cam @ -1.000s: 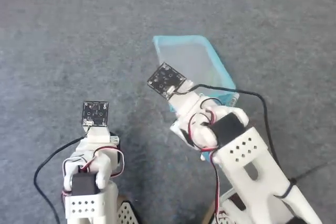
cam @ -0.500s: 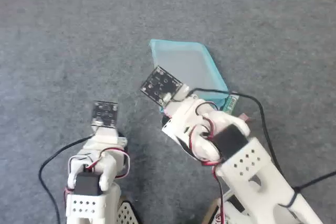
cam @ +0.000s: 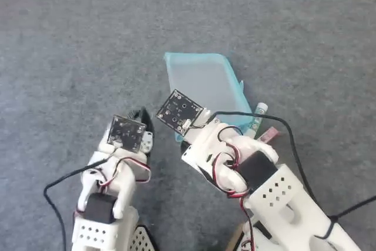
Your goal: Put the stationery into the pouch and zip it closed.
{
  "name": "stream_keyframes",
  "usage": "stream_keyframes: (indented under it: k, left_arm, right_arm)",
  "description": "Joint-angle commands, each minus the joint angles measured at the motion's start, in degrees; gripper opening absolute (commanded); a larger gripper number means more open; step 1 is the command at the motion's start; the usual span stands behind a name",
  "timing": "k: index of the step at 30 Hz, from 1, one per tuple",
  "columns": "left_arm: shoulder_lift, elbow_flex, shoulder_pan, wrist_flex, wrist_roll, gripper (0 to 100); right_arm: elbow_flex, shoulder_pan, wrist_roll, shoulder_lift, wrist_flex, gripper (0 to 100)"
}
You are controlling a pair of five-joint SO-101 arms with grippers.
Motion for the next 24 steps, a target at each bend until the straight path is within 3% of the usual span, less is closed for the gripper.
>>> stream_keyframes:
  k: [1,4,8,12,14,20,24]
  left_arm:
    - [-0.44,-9.45,-8.79,-8.26,-1.14,1]
    - [4.48,-16.75,-11.16,-8.09,3.87,1]
    - [20.84,-24.13,-11.52,-7.03,2.2,5]
    - [35.52,-37.32,-11.16,4.75,2.37,19]
    - [38.68,-42.86,-11.16,10.64,2.37,20]
    - [32.79,-48.66,-4.92,23.82,2.37,21]
    - [23.12,-40.84,2.81,23.56,2.11,26]
  right_arm:
    - [-0.53,-0.48,-0.18,-2.59,-0.92,0.6]
    - [-1.14,-0.31,0.0,-2.24,-1.54,0.6]
    - [-10.64,1.27,2.2,0.13,6.11,0.6]
    - [-20.66,2.86,0.35,4.7,10.24,0.6]
    - [-22.24,2.77,-0.09,6.81,10.15,0.6]
    - [-20.92,2.77,-1.05,7.87,6.64,0.6]
    - [-18.9,2.86,-1.05,2.07,6.2,0.6]
